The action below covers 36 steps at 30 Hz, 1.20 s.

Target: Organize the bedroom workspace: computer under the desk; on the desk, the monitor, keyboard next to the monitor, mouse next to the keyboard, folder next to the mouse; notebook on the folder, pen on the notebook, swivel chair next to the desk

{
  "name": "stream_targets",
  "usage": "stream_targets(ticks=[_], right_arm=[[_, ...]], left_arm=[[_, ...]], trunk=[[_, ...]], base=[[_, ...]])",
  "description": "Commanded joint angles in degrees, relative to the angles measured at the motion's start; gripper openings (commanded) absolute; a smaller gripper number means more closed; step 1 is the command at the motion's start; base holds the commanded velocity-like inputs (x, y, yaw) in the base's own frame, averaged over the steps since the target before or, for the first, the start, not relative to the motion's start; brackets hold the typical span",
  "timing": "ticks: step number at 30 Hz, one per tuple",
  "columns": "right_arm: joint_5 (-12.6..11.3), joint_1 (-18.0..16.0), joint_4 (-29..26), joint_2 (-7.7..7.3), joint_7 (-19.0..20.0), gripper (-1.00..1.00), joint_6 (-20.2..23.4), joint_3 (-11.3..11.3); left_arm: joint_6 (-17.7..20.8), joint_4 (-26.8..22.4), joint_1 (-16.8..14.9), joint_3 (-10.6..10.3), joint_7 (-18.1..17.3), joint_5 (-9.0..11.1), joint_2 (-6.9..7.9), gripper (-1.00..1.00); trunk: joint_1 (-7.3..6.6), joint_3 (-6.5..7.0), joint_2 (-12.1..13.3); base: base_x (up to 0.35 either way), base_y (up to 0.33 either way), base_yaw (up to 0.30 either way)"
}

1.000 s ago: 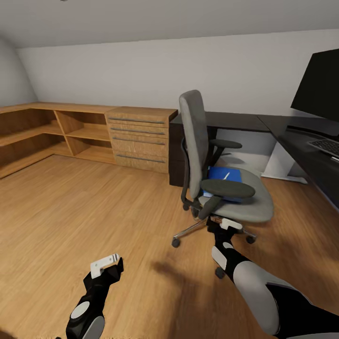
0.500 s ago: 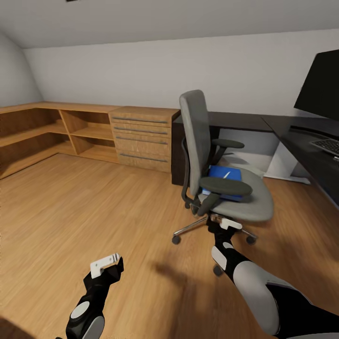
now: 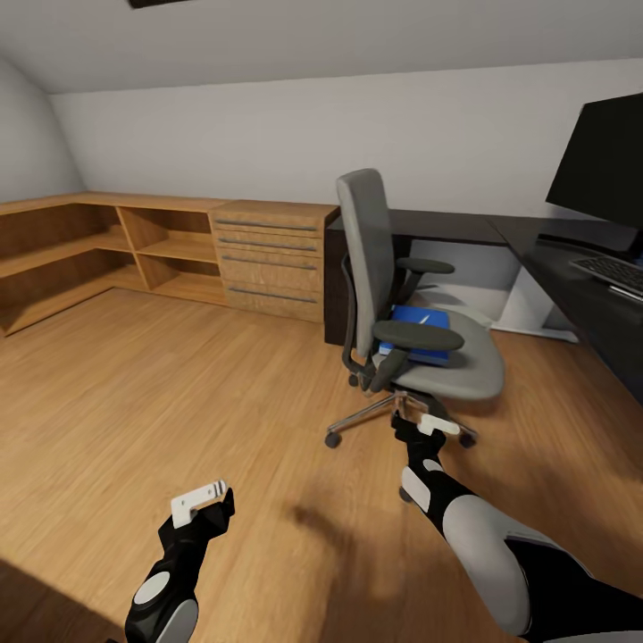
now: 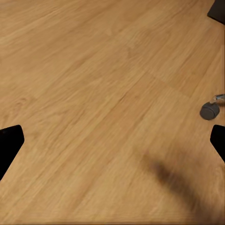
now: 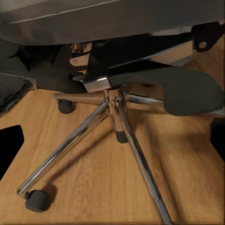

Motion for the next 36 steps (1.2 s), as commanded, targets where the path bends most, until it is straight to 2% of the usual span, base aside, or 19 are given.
stream_targets(ticks=[1,29,36], right_arm=[[-0.3,0.0,0.0,0.02,0.0,1.0,-0.2,0.0],[-0.3,0.0,0.1,-0.23,0.0,1.0,-0.2,-0.1],[-0.4,0.0,0.1,-0.21,0.0,1.0,-0.3,-0.2]], left_arm=[[0.2,-0.1,0.0,-0.1,0.4,0.2,0.08,1.0],[0.1,-0.2,0.0,-0.1,0.5,0.2,0.21,1.0],[0.1,-0.2,0.0,0.0,0.5,0.3,0.22,1.0]], trunk=[[-0.01,-0.05,0.0],[-0.01,-0.05,0.0],[-0.01,-0.05,0.0]], base=[[-0.021,0.0,-0.127],[-0.003,0.0,-0.27],[0.0,0.0,-0.073]])
